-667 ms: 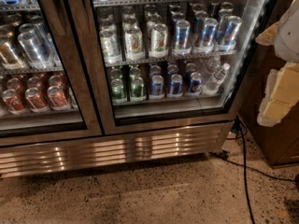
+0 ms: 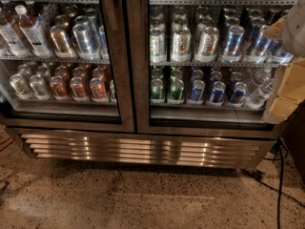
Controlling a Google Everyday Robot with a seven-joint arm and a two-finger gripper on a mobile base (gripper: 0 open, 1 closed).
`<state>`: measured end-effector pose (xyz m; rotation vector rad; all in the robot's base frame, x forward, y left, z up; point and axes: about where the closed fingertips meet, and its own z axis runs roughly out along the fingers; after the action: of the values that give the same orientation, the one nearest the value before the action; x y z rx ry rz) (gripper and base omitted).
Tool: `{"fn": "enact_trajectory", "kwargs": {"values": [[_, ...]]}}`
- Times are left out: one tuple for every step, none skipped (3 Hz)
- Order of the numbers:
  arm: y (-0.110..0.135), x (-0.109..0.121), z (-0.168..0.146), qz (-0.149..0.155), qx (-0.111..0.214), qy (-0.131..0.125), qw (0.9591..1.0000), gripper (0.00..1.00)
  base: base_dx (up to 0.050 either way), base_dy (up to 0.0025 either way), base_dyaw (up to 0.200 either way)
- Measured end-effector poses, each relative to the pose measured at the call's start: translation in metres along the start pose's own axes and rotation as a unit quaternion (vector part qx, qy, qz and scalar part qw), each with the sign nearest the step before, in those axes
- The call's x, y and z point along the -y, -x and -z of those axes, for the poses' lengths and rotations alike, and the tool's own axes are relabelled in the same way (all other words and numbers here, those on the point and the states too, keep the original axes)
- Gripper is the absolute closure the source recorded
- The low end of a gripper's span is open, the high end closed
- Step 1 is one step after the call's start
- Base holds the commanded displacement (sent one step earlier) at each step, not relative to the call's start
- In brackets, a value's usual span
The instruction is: Open right fridge door
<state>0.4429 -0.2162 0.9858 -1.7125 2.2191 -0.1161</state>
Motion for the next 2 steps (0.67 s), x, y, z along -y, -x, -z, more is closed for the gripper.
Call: {"fn": "enact_trajectory", "kwargs": {"values": [[-0.005,0.008,-0.023,-0.014,-0.003,0.020,0.9997,0.00,0.000,0.00000,0.000],[-0.011,0.007,-0.066,-0.022,-0.005,0.059,0.9980,0.00,0.000,0.00000,0.000]]}}
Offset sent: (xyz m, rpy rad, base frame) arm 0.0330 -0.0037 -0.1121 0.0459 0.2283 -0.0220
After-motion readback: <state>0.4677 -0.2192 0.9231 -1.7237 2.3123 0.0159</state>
